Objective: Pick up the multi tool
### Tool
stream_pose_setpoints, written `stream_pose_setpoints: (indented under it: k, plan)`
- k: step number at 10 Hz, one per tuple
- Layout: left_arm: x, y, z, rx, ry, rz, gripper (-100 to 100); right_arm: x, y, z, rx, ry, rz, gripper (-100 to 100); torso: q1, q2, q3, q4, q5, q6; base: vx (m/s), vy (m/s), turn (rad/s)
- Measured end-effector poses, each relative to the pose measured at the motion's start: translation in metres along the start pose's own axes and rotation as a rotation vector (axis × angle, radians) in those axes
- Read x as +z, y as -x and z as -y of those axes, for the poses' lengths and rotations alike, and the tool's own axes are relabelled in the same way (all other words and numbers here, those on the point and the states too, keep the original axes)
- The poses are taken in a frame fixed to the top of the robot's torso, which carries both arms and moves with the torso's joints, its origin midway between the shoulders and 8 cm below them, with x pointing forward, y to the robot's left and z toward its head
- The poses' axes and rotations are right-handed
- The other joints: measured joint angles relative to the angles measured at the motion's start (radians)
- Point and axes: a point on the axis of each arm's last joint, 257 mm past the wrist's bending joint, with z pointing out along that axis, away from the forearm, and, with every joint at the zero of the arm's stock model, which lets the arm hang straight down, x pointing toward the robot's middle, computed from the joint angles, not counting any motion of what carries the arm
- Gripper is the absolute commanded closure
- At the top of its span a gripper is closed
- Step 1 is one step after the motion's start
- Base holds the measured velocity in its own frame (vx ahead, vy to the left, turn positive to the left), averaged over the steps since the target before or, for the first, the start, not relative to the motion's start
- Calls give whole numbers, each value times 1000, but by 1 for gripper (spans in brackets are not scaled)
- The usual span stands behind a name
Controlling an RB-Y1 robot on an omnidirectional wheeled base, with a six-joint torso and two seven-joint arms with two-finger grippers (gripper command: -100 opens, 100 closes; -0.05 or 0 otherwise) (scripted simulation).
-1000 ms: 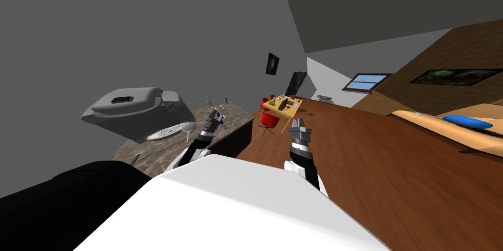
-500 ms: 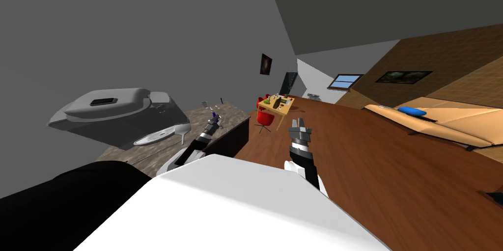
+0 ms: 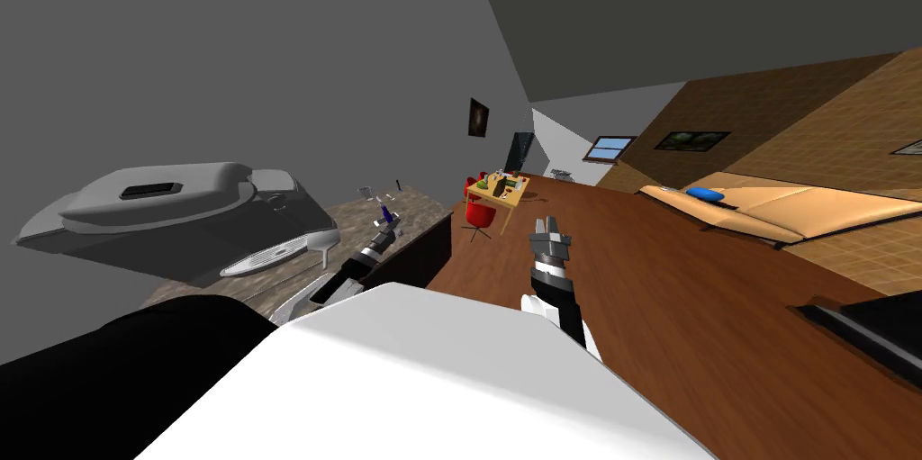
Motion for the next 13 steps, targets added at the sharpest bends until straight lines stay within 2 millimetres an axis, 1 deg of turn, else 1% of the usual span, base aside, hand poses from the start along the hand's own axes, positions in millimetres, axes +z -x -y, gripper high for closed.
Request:
stream_pose_setpoints:
  k: [1, 4, 6, 7, 9, 10, 12, 13]
  plan:
    - [-4, -1, -16, 27, 47, -17, -100, 0, 0, 0, 0, 0, 0, 0, -1, 0, 0, 0, 0, 0, -37, -32, -80]
    - [-14, 14, -44, 94, 133, -56, -100, 0, 0, 0, 0, 0, 0, 0, 0, -1, -1, 0, 0, -1, -25, -33, -119]
    - [-27, 27, -72, 160, 214, -93, -100, 0, 0, 0, 0, 0, 0, 0, -1, -2, -1, 0, 0, 0, -19, -49, -141]
    - [-29, 29, -81, 182, 240, -105, -100, 0, 0, 0, 0, 0, 0, 0, -1, -2, -1, 0, 0, -1, -14, -41, -127]
    - [-47, 42, -109, 252, 325, -141, -100, 0, 0, 0, 0, 0, 0, 0, -1, -2, -1, 0, 0, 0, -10, -45, -124]
    - [-49, 48, -115, 278, 349, -155, -100, 0, 0, 0, 0, 0, 0, 0, 0, -2, -1, 0, 0, -1, -12, -42, -145]
    - [-64, 62, -138, 351, 428, -192, -100, 0, 0, 0, 0, 0, 0, 0, -1, -3, -2, -1, 0, 0, 1, -46, -120]
    - [-71, 69, -142, 377, 452, -206, -100, 0, 0, 0, 0, 0, 0, 0, -1, -3, -2, -1, 0, -1, 13, -42, -72]
